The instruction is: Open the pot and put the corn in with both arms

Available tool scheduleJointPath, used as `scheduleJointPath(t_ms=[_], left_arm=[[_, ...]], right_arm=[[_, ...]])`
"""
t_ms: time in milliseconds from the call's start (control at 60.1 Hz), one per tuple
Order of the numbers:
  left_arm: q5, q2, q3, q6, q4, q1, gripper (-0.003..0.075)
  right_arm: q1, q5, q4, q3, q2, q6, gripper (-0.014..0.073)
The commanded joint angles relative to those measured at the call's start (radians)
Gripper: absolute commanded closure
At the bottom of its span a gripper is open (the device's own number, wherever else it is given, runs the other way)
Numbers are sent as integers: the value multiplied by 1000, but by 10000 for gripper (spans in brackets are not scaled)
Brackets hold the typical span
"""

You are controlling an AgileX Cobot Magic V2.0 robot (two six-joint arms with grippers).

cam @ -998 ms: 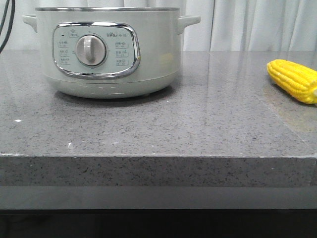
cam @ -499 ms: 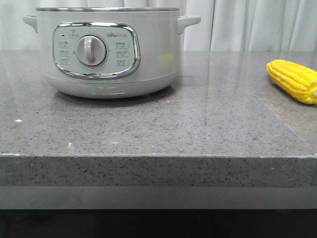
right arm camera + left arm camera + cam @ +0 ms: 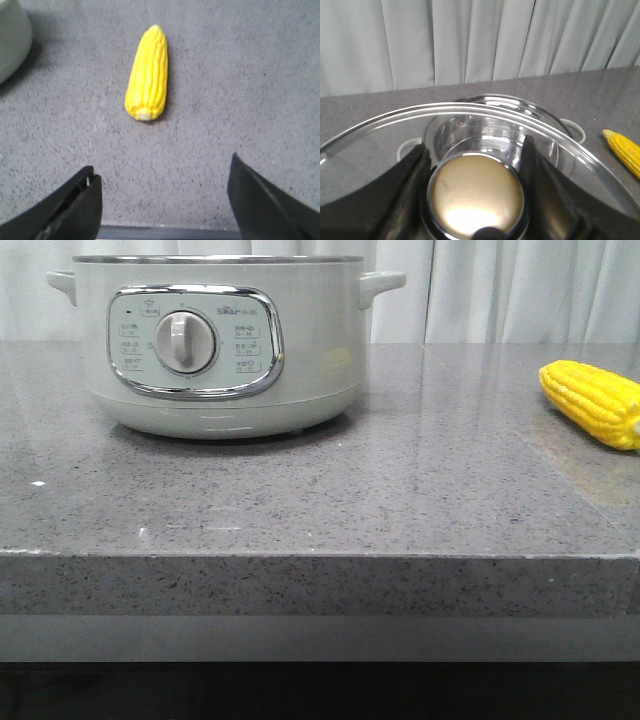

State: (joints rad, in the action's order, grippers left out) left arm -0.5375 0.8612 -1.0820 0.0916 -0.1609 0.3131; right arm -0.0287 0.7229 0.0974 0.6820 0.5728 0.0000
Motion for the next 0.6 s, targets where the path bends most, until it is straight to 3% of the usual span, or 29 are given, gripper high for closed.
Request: scheduleJointPath(t_ms=[0,233,582], left_arm=[[137,-89,28,-1,-9,-1,499],[137,-204,129,-1,-9,-1,499],[137,-213,133,-1,-9,-1,499]], right_arm=[[-7,-15,15,69,68,0,53],[-7,72,41,195,272,0,53],[2,102,102,406,585,-29,53]])
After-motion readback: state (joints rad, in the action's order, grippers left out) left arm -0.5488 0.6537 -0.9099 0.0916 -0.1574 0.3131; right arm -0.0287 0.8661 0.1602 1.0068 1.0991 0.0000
